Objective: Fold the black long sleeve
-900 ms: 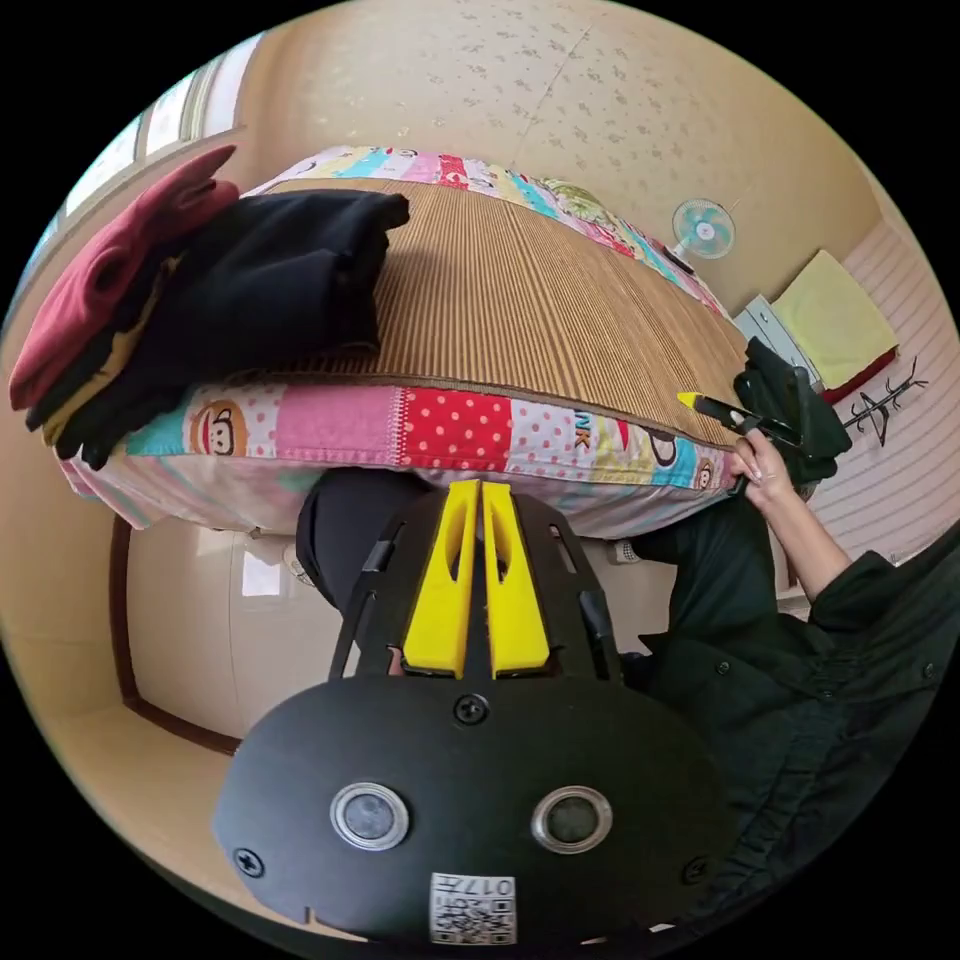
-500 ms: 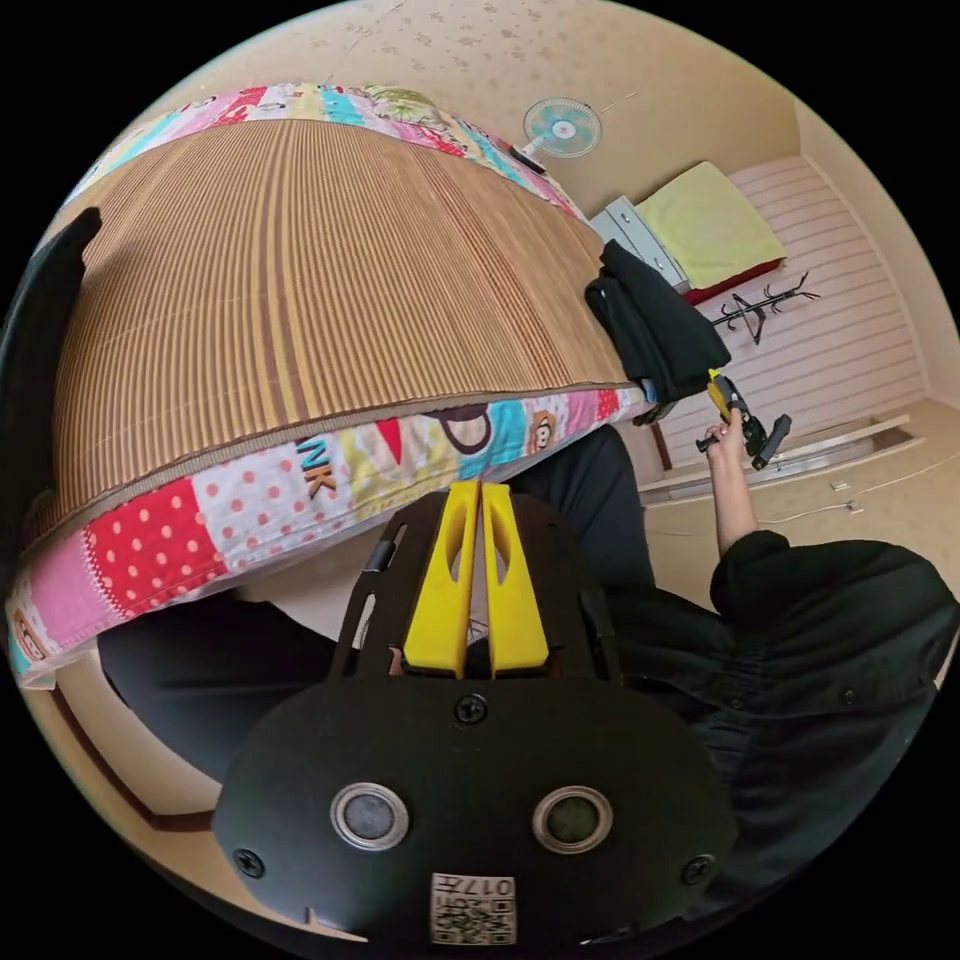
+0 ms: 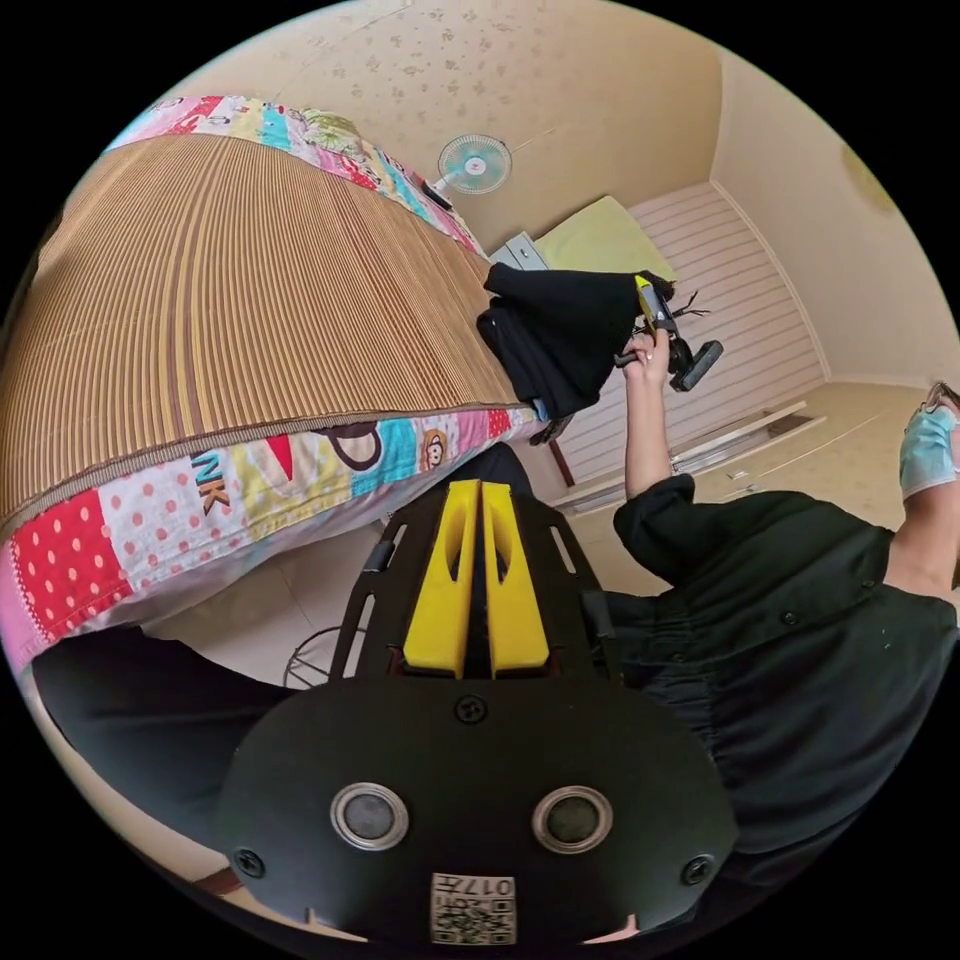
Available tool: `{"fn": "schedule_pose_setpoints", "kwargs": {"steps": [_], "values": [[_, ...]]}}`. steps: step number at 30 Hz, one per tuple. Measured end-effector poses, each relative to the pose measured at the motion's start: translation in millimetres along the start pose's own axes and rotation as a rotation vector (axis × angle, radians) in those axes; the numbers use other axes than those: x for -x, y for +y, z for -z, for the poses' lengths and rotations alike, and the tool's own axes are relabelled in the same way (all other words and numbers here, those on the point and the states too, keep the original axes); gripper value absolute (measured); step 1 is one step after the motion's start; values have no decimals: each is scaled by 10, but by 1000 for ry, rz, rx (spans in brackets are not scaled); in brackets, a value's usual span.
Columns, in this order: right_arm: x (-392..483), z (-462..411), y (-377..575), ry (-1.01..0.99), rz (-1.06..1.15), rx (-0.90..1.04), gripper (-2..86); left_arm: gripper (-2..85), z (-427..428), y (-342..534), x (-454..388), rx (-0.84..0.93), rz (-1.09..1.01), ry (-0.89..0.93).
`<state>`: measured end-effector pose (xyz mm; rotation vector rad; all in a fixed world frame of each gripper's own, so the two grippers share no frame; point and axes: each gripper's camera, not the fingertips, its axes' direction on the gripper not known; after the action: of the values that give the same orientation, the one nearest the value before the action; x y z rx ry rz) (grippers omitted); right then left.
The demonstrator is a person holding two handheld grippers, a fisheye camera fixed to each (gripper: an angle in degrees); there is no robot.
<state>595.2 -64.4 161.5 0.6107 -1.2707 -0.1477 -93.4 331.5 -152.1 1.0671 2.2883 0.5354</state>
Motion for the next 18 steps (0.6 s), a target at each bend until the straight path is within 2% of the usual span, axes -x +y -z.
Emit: {"fn": "schedule_pose_setpoints", "kwargs": {"steps": [3,6,8,10,12,16,18], "values": [[820,-176,475,-139,-33,29,20,-10,108,27,103,-48,31,-2],[1591,-394,1325,-197,-37,182,20,-10,243,80,209,-100,67,22],[2007,-642,1990,-247,-65,461,20,-10,358,149,276,-127,84,19],[2113,-644,2304,-362,-118,555,19,-9,424,192,319,-124,87,0],[2123,-512,2308,-426,-113,520,24,-8,478,224,360,-111,80,-24],[1936,-280,1670,-249,-19,313,64,8,536,248,458,-106,77,-53],[1731,-406,1445,-147,-51,286,89,33,516,224,502,-118,84,-32]]}}
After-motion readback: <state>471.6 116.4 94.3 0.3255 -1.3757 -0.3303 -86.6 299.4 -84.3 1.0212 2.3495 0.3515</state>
